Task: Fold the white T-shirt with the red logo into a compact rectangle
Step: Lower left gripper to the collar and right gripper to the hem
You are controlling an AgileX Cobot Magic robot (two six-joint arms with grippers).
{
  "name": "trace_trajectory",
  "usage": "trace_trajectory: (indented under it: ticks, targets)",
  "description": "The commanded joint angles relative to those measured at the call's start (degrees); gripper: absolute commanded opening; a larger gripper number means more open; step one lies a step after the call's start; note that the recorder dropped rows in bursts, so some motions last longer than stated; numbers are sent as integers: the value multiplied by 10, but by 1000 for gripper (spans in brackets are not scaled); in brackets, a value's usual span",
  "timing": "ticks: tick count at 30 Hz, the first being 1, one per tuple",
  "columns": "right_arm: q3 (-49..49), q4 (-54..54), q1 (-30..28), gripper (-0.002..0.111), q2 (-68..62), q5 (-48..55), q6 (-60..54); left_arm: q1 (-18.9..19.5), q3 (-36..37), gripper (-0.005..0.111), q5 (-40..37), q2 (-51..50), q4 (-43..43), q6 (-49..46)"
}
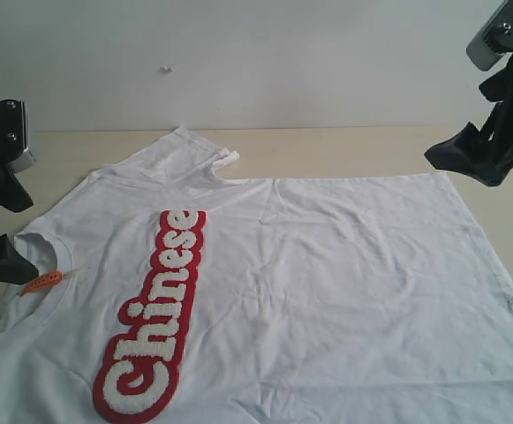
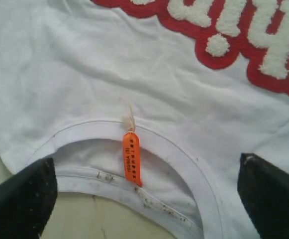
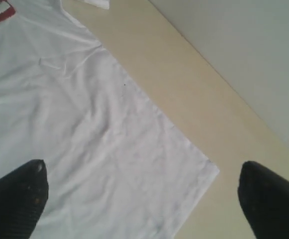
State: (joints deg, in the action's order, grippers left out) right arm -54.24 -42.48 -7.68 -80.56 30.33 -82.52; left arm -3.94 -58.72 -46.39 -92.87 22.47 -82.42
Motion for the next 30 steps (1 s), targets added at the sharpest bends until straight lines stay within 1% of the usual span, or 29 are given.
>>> trace_trajectory:
  ticks: [1,4,6,7,8,9,11,13,15,16,18,21,22,27,30]
  targets:
    - [3,93,0,101,6,7,-33,-2,2,94,2,1,7,0]
    - [3,236,0,101,2,59,-32,-2,2,94,2,1,8,0]
    - [3,292,0,101,-3,73,-29,-2,2,94,4,1,2,-6]
    - [3,296,0,101,-6,76,-29,-2,1,94,11,1,-6,-38]
    - [3,284,0,101,-6,76,-29,-2,-2,94,24,4,-16,-83]
    - [3,268,0,101,-6,76,-29,-2,-4,94,30,9,-21,-108]
    - [3,218,0,101,-6,67,-36,0,-5,94,23,19,-6,-89]
    - [3,192,0,101,-9,64,-54,0,-5,94,9,23,17,-57]
    - [3,189,0,101,-11,82,-78,-4,-5,94,16,22,50,-90]
    - [3,192,0,101,-16,85,-81,-6,-5,94,19,21,46,-108]
    - [3,221,0,101,-21,92,-77,-11,-6,94,25,17,7,-83]
    - [-7,273,0,101,-37,120,-40,-13,-17,94,17,3,-132,34]
    - [-15,289,0,101,-44,140,-26,-13,-21,94,8,-3,-154,56]
    - [-62,329,0,101,-87,277,-6,-25,-33,94,-45,-31,-160,9]
    - [-71,365,0,101,-113,307,20,-27,-43,94,-75,-63,-162,5]
